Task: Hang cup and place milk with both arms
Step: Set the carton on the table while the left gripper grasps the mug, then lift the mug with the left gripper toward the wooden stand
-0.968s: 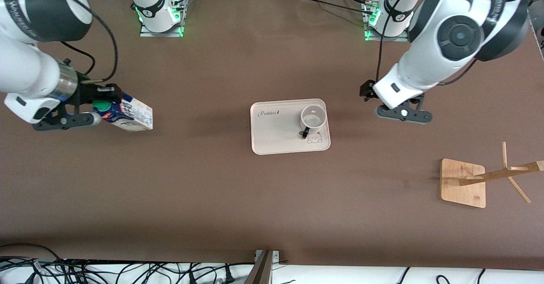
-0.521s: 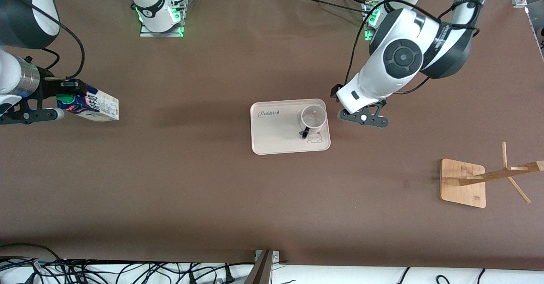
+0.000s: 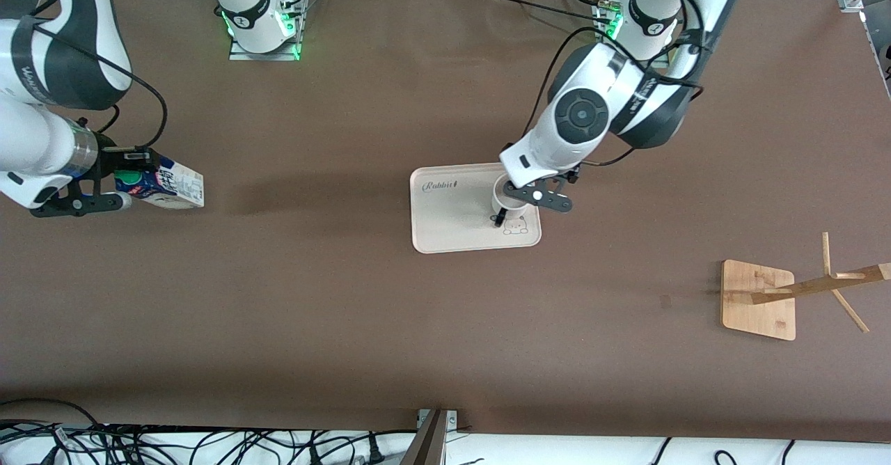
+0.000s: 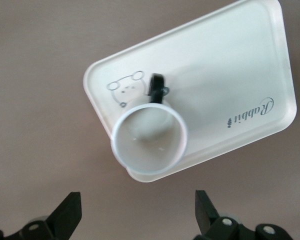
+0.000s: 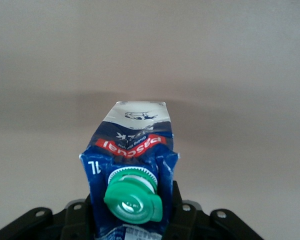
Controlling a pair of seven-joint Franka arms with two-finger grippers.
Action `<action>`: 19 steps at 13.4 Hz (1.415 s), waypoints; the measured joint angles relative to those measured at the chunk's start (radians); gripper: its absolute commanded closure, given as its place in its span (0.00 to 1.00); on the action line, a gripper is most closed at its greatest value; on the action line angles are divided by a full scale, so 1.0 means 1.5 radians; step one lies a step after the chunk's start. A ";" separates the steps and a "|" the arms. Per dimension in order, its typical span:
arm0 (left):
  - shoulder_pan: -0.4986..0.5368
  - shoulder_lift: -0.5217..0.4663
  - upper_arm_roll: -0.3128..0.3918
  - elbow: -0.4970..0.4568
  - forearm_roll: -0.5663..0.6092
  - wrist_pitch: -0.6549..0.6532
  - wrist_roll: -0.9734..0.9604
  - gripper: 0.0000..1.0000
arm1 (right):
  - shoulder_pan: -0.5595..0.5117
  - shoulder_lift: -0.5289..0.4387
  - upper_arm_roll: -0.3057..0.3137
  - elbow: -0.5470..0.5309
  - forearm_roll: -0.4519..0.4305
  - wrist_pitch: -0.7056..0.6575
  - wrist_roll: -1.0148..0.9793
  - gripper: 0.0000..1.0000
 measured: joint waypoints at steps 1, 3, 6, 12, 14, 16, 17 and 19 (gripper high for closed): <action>-0.013 0.015 0.000 -0.001 0.000 0.020 0.000 0.00 | 0.000 -0.003 0.000 -0.016 0.000 0.018 0.000 0.46; -0.033 0.041 0.000 -0.001 0.000 0.051 0.000 0.00 | 0.000 -0.011 0.000 -0.044 0.000 0.049 0.000 0.46; -0.049 0.073 0.000 -0.001 0.000 0.089 0.000 0.00 | -0.001 -0.016 0.000 -0.096 0.000 0.109 0.000 0.46; -0.057 0.109 0.000 -0.001 0.029 0.124 0.000 1.00 | -0.013 -0.017 0.000 -0.198 0.000 0.249 0.000 0.46; -0.057 0.110 0.003 -0.001 0.034 0.124 0.000 1.00 | -0.014 -0.017 0.000 -0.226 0.000 0.291 0.000 0.46; -0.057 0.110 0.007 -0.001 0.035 0.124 0.000 1.00 | -0.014 -0.018 0.000 -0.244 0.000 0.321 0.000 0.41; -0.057 0.110 0.008 -0.001 0.035 0.124 0.000 1.00 | -0.014 -0.019 0.000 -0.248 0.000 0.327 0.000 0.13; -0.057 0.109 0.009 0.000 0.037 0.123 0.000 1.00 | -0.014 -0.023 0.000 -0.252 0.000 0.328 0.000 0.00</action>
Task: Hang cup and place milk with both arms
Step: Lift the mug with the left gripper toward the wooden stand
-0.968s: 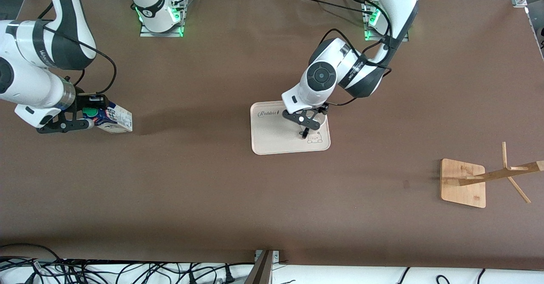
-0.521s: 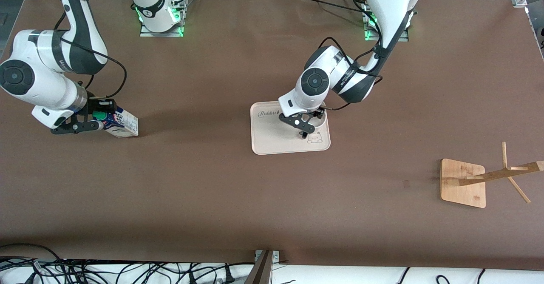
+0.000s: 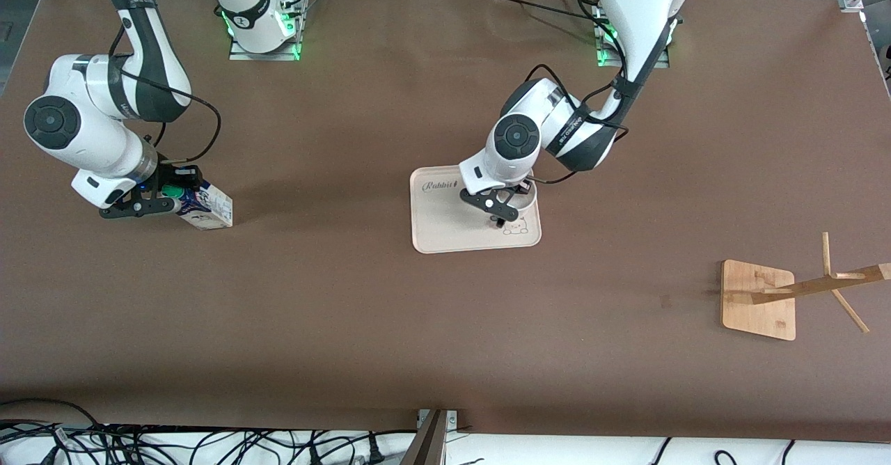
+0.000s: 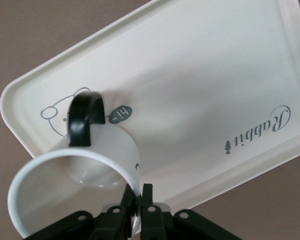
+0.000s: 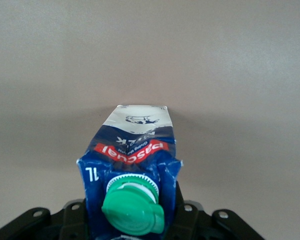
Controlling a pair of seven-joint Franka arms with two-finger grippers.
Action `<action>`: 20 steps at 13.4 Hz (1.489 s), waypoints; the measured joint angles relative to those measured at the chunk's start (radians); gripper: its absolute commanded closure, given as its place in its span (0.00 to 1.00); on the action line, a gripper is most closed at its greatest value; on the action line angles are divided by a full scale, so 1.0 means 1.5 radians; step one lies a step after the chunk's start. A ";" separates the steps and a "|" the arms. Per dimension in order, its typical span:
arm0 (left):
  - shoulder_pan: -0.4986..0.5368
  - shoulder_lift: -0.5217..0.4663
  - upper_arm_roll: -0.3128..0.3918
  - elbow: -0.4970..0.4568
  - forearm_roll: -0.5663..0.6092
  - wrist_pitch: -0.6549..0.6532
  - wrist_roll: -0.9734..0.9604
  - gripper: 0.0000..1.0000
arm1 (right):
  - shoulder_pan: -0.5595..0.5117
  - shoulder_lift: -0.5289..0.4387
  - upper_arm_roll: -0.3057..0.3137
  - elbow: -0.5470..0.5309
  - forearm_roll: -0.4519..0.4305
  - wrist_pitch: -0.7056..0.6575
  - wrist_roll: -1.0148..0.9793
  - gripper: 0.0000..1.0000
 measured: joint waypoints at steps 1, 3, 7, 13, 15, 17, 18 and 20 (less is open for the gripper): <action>0.000 -0.002 0.002 0.002 0.000 -0.001 0.000 1.00 | 0.000 -0.005 0.000 0.000 0.000 0.000 0.000 0.00; 0.000 -0.005 0.009 0.007 0.000 -0.001 0.000 1.00 | 0.000 -0.018 0.000 0.000 0.000 -0.004 0.000 0.00; 0.013 -0.046 0.032 0.041 0.000 -0.079 0.000 1.00 | -0.001 -0.070 0.000 0.013 0.000 -0.051 0.000 0.00; 0.086 -0.120 0.052 0.131 0.001 -0.245 0.001 1.00 | -0.002 -0.123 -0.001 0.114 0.047 -0.156 0.010 0.00; 0.136 -0.139 0.063 0.160 0.001 -0.273 0.001 1.00 | -0.002 -0.126 0.000 0.196 0.055 -0.240 0.013 0.00; 0.191 -0.151 0.082 0.181 0.001 -0.286 0.015 1.00 | -0.002 -0.125 0.000 0.266 0.079 -0.294 0.014 0.00; 0.219 -0.153 0.088 0.188 0.001 -0.287 0.030 1.00 | -0.002 -0.124 -0.002 0.283 0.099 -0.305 0.015 0.00; 0.259 -0.155 0.100 0.205 0.001 -0.298 0.046 1.00 | -0.003 -0.119 -0.010 0.292 0.132 -0.327 0.015 0.00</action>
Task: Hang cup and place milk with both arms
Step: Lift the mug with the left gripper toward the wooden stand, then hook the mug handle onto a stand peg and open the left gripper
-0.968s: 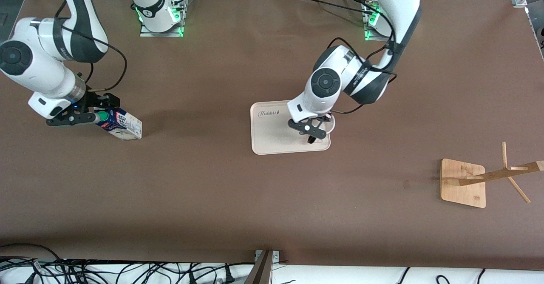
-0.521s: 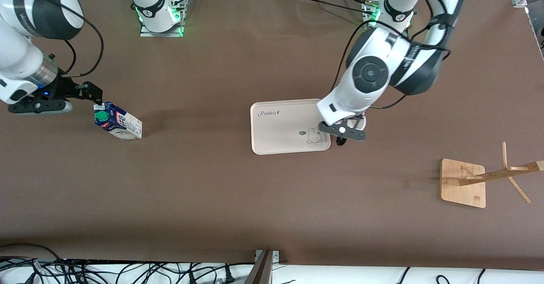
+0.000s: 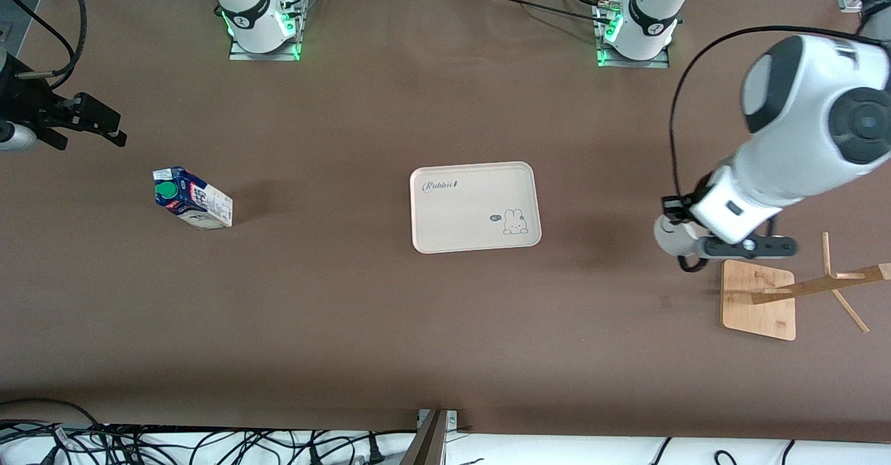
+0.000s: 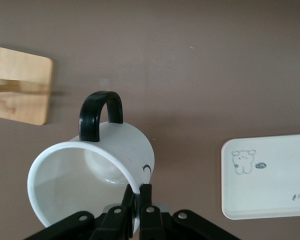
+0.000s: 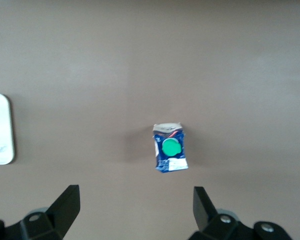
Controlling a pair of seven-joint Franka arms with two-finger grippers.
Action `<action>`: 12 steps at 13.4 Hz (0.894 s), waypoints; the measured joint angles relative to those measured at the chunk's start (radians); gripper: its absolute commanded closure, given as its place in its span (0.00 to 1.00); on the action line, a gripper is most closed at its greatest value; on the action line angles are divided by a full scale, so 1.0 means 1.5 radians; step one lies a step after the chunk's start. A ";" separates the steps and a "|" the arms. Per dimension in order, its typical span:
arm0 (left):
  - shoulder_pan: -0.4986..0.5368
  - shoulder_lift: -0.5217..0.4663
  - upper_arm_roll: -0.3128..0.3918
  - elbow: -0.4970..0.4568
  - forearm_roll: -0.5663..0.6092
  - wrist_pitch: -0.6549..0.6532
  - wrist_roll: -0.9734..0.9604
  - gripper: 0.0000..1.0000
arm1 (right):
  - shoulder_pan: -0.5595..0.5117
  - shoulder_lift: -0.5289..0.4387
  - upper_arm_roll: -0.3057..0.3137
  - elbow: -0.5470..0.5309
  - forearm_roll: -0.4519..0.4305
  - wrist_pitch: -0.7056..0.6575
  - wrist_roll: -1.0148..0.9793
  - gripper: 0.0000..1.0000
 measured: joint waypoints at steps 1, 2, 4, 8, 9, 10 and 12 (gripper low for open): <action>0.011 0.000 0.010 0.012 0.000 -0.011 0.011 1.00 | 0.000 0.003 -0.002 0.002 0.003 -0.003 -0.001 0.00; 0.019 0.000 0.022 0.024 0.000 -0.015 0.033 1.00 | 0.000 0.006 -0.002 0.005 0.001 -0.004 -0.001 0.00; 0.036 0.001 0.048 0.043 0.000 -0.014 0.086 1.00 | -0.001 0.007 -0.003 0.006 -0.028 -0.007 -0.001 0.00; 0.068 0.027 0.082 0.071 0.000 0.018 0.166 1.00 | -0.001 0.007 -0.003 0.007 -0.058 -0.015 -0.001 0.00; 0.079 0.034 0.082 0.073 0.000 0.021 0.182 1.00 | -0.001 0.007 -0.002 0.008 -0.062 -0.018 -0.002 0.00; 0.088 0.040 0.083 0.073 0.000 0.021 0.195 1.00 | -0.001 0.007 -0.001 0.010 -0.072 -0.020 -0.004 0.00; 0.100 0.045 0.083 0.073 0.000 0.021 0.214 1.00 | 0.000 0.009 0.002 0.015 -0.083 -0.026 -0.005 0.00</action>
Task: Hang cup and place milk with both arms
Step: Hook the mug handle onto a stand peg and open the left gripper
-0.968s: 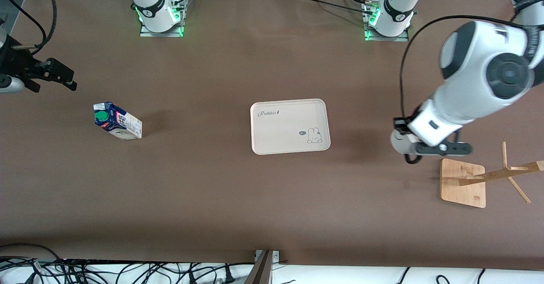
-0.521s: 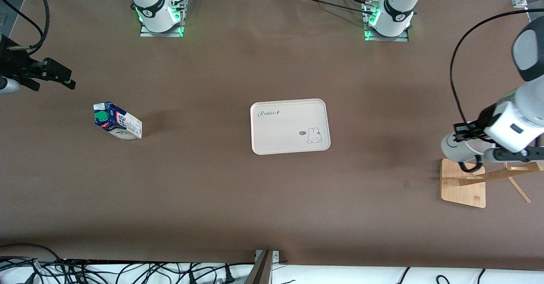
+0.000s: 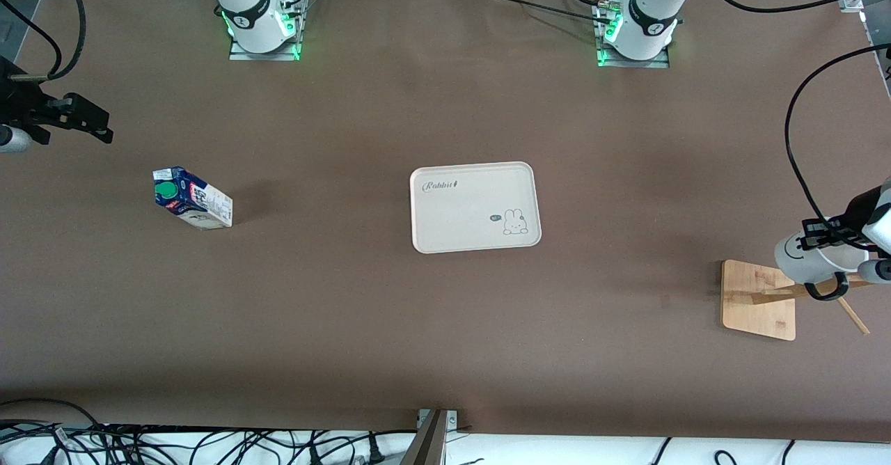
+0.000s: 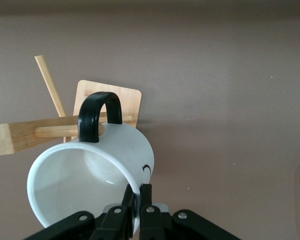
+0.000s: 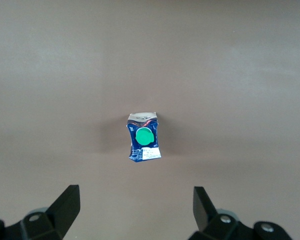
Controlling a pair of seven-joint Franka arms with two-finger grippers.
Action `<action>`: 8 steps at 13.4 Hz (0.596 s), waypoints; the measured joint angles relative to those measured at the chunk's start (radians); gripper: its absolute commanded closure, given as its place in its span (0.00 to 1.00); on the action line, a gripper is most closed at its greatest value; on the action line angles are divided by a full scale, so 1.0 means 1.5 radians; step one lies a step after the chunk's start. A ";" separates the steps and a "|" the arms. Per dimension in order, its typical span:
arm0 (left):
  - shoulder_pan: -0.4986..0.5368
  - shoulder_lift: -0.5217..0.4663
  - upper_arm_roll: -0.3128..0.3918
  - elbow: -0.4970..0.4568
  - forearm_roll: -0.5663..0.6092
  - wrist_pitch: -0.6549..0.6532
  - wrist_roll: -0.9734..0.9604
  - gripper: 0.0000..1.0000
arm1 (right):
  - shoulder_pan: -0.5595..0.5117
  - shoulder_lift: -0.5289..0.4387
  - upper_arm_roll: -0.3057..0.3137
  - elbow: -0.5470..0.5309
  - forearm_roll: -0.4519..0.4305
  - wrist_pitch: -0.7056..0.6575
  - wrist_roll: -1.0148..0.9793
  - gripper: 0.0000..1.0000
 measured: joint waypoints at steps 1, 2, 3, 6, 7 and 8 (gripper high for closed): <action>0.006 0.001 0.001 0.000 0.000 0.000 0.010 1.00 | 0.000 0.002 0.002 0.004 -0.001 -0.002 0.000 0.00; 0.013 0.003 0.001 0.000 0.000 0.000 0.020 1.00 | 0.000 0.005 0.003 0.008 -0.001 -0.004 0.000 0.00; 0.018 0.005 0.002 0.000 0.000 0.000 0.029 1.00 | 0.001 0.006 0.004 0.010 -0.001 -0.006 -0.001 0.00; 0.022 0.016 0.014 0.000 0.000 0.001 0.069 0.00 | 0.001 0.009 0.005 0.011 -0.001 -0.006 -0.001 0.00; 0.022 0.020 0.017 0.000 0.000 0.004 0.079 0.00 | 0.001 0.009 0.009 0.011 -0.001 -0.006 -0.001 0.00; 0.022 0.024 0.017 0.000 0.000 0.007 0.082 0.00 | 0.001 0.010 0.016 0.012 -0.001 -0.006 -0.001 0.00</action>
